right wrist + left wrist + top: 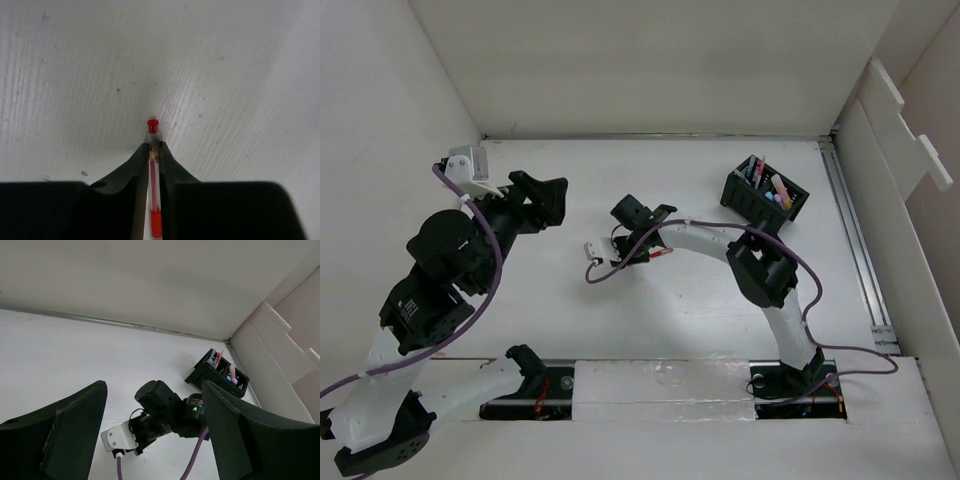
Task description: Organize the desk
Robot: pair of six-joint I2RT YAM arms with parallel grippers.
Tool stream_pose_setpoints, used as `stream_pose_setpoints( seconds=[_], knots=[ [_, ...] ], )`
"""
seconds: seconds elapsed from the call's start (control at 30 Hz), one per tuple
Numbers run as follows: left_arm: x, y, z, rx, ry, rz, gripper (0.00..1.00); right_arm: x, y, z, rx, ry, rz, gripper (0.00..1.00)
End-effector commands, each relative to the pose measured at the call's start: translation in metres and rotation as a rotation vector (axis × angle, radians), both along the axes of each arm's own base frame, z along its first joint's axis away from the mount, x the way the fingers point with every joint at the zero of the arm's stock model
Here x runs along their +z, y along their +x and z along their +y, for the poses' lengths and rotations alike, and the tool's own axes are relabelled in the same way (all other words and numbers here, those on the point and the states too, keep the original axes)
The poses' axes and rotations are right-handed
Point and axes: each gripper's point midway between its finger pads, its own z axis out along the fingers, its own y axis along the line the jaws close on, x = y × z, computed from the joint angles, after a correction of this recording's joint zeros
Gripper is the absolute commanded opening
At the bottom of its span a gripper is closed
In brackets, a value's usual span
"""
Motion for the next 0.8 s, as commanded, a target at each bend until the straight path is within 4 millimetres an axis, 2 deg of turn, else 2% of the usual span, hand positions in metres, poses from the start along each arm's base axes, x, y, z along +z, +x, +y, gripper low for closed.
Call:
stream_pose_setpoints(
  seconds=[0.0, 0.07, 0.1, 0.17, 0.23, 0.27, 0.3, 0.33, 0.37, 0.43, 0.47, 0.5, 0.53, 0.57, 0.6, 0.63, 0.67, 0.7, 0.73, 0.77],
  knots=[
    [0.009, 0.003, 0.004, 0.025, -0.005, -0.027, 0.72, -0.030, -0.013, -0.016, 0.040, -0.083, 0.084, 0.10],
    [0.007, 0.004, 0.004, 0.028, -0.001, -0.026, 0.72, -0.028, -0.014, -0.016, 0.038, -0.059, 0.109, 0.00],
    [0.005, 0.005, 0.003, 0.031, 0.000, -0.022, 0.72, -0.026, -0.011, -0.018, 0.028, -0.049, 0.117, 0.00],
    [0.003, 0.006, 0.002, 0.031, 0.004, -0.019, 0.72, -0.013, -0.013, -0.010, 0.034, 0.003, 0.124, 0.00],
    [0.002, 0.007, 0.001, 0.028, 0.002, -0.017, 0.72, 0.005, 0.000, -0.007, -0.004, 0.070, 0.104, 0.00],
    [0.001, 0.008, -0.001, 0.025, 0.004, -0.015, 0.72, 0.031, 0.002, 0.000, -0.017, 0.131, 0.082, 0.00],
    [0.001, 0.008, -0.002, 0.022, 0.000, -0.015, 0.72, 0.044, 0.010, -0.002, -0.044, 0.167, 0.061, 0.00],
    [0.001, 0.008, -0.003, 0.019, 0.000, -0.015, 0.72, 0.066, 0.029, -0.001, -0.080, 0.237, 0.007, 0.00],
    [0.000, 0.009, -0.005, 0.015, 0.004, -0.011, 0.72, 0.101, 0.037, -0.004, -0.124, 0.311, -0.030, 0.00],
    [-0.002, 0.011, -0.008, 0.010, 0.006, -0.006, 0.72, 0.145, 0.060, -0.009, -0.180, 0.438, -0.116, 0.00],
    [-0.004, 0.012, -0.010, 0.004, 0.008, 0.002, 0.72, 0.164, 0.077, -0.027, -0.259, 0.493, -0.128, 0.00],
    [-0.007, 0.013, -0.012, -0.001, 0.011, 0.005, 0.72, 0.199, 0.084, -0.038, -0.286, 0.566, -0.180, 0.00],
    [-0.010, 0.014, -0.014, -0.001, 0.011, 0.011, 0.72, 0.219, 0.095, -0.047, -0.313, 0.642, -0.223, 0.00],
    [-0.017, 0.016, -0.018, -0.011, 0.013, 0.024, 0.72, 0.252, 0.106, -0.074, -0.387, 0.729, -0.246, 0.00],
    [-0.021, 0.016, -0.021, -0.017, 0.013, 0.032, 0.72, 0.268, 0.114, -0.088, -0.423, 0.783, -0.272, 0.00],
    [-0.025, 0.017, -0.023, -0.022, 0.011, 0.042, 0.72, 0.298, 0.125, -0.100, -0.435, 0.883, -0.347, 0.00],
    [-0.030, 0.018, -0.029, -0.041, 0.010, 0.054, 0.72, 0.297, 0.125, -0.113, -0.488, 0.938, -0.295, 0.00],
    [-0.038, 0.019, -0.032, -0.048, 0.006, 0.069, 0.72, 0.317, 0.136, -0.144, -0.534, 0.998, -0.345, 0.00],
    [-0.041, 0.019, -0.035, -0.055, 0.000, 0.076, 0.72, 0.339, 0.142, -0.159, -0.535, 1.083, -0.403, 0.00],
    [-0.044, 0.019, -0.039, -0.072, -0.002, 0.083, 0.72, 0.335, 0.143, -0.169, -0.568, 1.124, -0.349, 0.00]
  ],
)
